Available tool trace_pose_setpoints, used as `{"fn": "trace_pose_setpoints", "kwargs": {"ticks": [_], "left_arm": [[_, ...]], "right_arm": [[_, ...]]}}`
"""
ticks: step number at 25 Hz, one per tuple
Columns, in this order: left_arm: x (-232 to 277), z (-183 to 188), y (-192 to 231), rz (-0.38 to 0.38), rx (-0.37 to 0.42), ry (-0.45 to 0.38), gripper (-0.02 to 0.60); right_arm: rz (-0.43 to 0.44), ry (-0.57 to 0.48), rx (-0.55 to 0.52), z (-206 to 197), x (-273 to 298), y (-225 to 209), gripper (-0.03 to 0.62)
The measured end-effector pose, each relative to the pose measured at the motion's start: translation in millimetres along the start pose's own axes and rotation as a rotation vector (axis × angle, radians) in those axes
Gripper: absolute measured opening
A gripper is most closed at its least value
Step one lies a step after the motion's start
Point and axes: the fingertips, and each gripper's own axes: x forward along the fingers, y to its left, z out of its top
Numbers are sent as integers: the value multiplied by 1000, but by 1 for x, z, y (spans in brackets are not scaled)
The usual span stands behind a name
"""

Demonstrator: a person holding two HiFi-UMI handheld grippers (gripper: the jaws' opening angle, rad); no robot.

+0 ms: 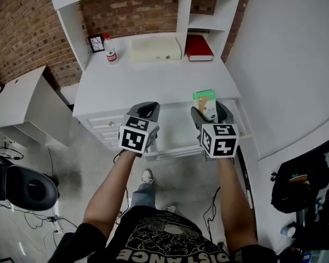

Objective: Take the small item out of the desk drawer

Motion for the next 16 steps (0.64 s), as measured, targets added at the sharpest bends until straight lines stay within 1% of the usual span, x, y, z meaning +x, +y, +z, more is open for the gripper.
{"fn": "trace_pose_setpoints", "kwargs": {"ticks": [8, 16], "left_arm": [[-5, 6, 0, 7, 8, -8, 7], [-6, 2, -5, 2, 13, -3, 7]], "right_arm": [[11, -3, -10, 1, -2, 7, 348], [16, -8, -17, 2, -4, 9, 348]]}}
